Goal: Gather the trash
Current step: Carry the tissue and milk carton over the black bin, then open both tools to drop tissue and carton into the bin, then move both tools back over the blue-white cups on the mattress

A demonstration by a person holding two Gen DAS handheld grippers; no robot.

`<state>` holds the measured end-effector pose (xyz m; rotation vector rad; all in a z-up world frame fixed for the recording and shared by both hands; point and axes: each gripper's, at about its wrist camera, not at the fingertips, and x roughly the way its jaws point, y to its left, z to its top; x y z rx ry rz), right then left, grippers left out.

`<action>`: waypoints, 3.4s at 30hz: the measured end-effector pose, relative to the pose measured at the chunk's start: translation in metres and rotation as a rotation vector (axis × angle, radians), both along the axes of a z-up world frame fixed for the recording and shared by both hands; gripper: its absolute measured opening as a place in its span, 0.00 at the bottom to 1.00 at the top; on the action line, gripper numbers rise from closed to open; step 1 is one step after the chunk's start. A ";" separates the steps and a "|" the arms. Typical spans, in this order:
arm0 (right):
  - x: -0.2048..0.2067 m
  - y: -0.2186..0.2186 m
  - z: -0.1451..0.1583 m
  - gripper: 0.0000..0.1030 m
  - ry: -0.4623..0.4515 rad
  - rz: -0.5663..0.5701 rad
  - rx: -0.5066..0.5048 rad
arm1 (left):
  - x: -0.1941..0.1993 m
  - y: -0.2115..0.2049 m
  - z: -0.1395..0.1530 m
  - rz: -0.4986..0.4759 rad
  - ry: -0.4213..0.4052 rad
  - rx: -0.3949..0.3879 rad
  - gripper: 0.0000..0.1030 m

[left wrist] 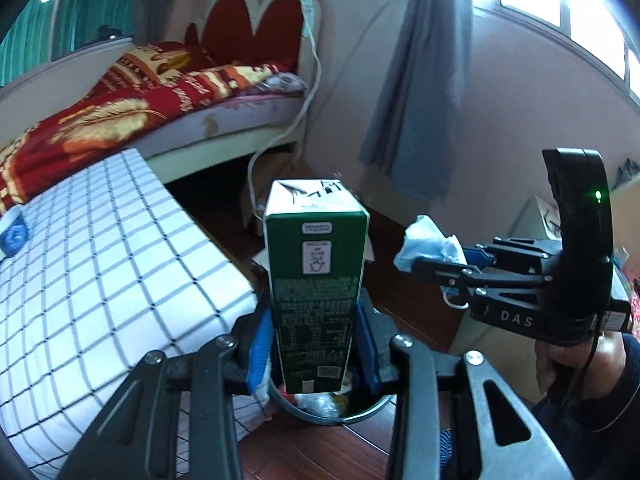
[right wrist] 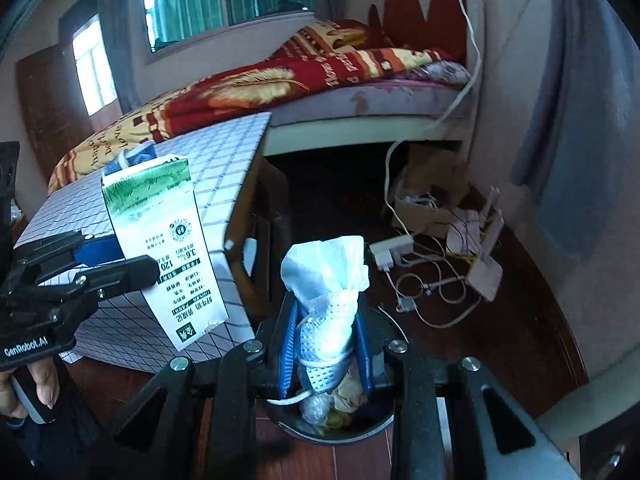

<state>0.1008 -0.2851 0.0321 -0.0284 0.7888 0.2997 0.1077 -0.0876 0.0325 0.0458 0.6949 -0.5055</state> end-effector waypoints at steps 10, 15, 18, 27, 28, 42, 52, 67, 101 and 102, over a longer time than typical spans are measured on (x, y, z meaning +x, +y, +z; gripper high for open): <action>-0.010 -0.037 -0.040 0.27 0.089 -0.035 0.007 | -0.005 -0.035 -0.036 -0.054 0.037 0.031 0.38; -0.009 -0.042 -0.064 0.27 0.142 -0.025 0.004 | -0.001 -0.039 -0.055 -0.046 0.063 0.049 0.38; -0.002 -0.041 -0.081 0.27 0.178 -0.013 0.005 | 0.003 -0.040 -0.069 -0.037 0.090 0.057 0.38; 0.021 -0.024 -0.144 0.27 0.306 0.043 -0.050 | 0.018 -0.040 -0.111 -0.002 0.188 0.057 0.38; 0.024 -0.022 -0.150 0.27 0.319 0.049 -0.059 | 0.023 -0.039 -0.115 0.005 0.198 0.057 0.38; 0.046 -0.014 -0.202 0.85 0.400 0.056 -0.165 | 0.029 -0.033 -0.150 0.072 0.226 0.083 0.90; 0.049 -0.029 -0.184 0.91 0.364 -0.008 -0.159 | 0.027 -0.027 -0.146 0.103 0.195 0.126 0.90; 0.013 0.007 -0.108 1.00 0.204 0.031 -0.155 | -0.015 0.011 -0.103 0.244 0.125 0.141 0.99; 0.063 0.263 0.044 1.00 -0.137 0.365 -0.040 | -0.006 0.295 0.007 0.787 -0.066 0.105 0.95; 0.072 0.272 0.044 1.00 -0.134 0.374 -0.042 | 0.000 0.303 0.007 0.796 -0.068 0.110 0.95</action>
